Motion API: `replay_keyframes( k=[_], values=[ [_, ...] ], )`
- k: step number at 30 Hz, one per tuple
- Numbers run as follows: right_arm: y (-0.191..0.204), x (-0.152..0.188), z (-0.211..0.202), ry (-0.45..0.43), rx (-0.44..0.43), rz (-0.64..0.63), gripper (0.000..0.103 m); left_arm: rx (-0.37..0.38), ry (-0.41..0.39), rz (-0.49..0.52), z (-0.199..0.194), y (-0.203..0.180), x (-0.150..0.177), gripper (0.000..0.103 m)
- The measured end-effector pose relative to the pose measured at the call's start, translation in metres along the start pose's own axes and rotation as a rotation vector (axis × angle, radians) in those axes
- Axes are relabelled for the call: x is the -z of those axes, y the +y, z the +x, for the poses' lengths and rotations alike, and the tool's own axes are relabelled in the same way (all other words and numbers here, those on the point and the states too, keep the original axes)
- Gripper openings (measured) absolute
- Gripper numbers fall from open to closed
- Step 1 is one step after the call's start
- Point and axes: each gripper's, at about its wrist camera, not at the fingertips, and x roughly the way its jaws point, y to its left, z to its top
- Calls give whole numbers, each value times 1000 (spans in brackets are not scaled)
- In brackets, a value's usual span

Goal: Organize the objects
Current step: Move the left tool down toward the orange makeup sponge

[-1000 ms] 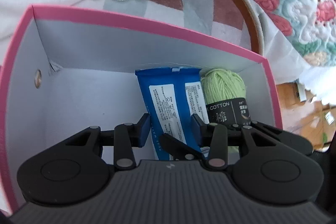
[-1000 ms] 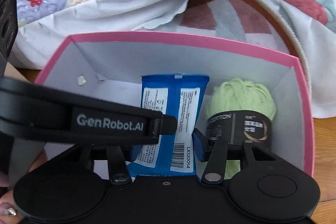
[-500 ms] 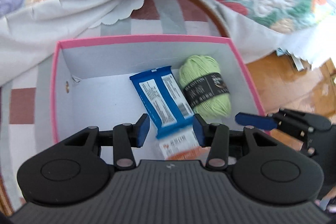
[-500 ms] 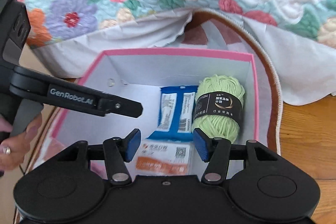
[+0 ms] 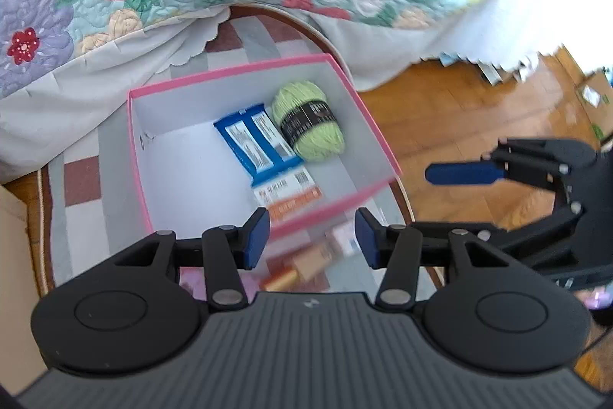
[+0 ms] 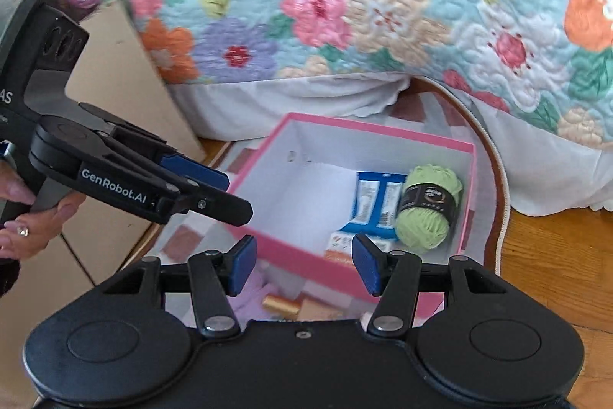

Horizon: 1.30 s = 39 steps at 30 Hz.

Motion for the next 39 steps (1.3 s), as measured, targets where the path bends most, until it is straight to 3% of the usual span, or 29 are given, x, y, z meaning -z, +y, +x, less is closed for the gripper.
replay_keyframes(
  k=[7,12,26,39],
  values=[
    [22,26,-37,11,-81,-22,62,-50,-3,84,-30,-23,38,53],
    [30,55,-41,37,-131,-6,67,-53,26,71,-28,-27,66,54],
    [47,133,20,238,-189,34,67,22,140,-36,24,-17,127,54],
    [53,167,90,343,-85,-41,67,109,216,-146,96,-8,157,52]
  ],
)
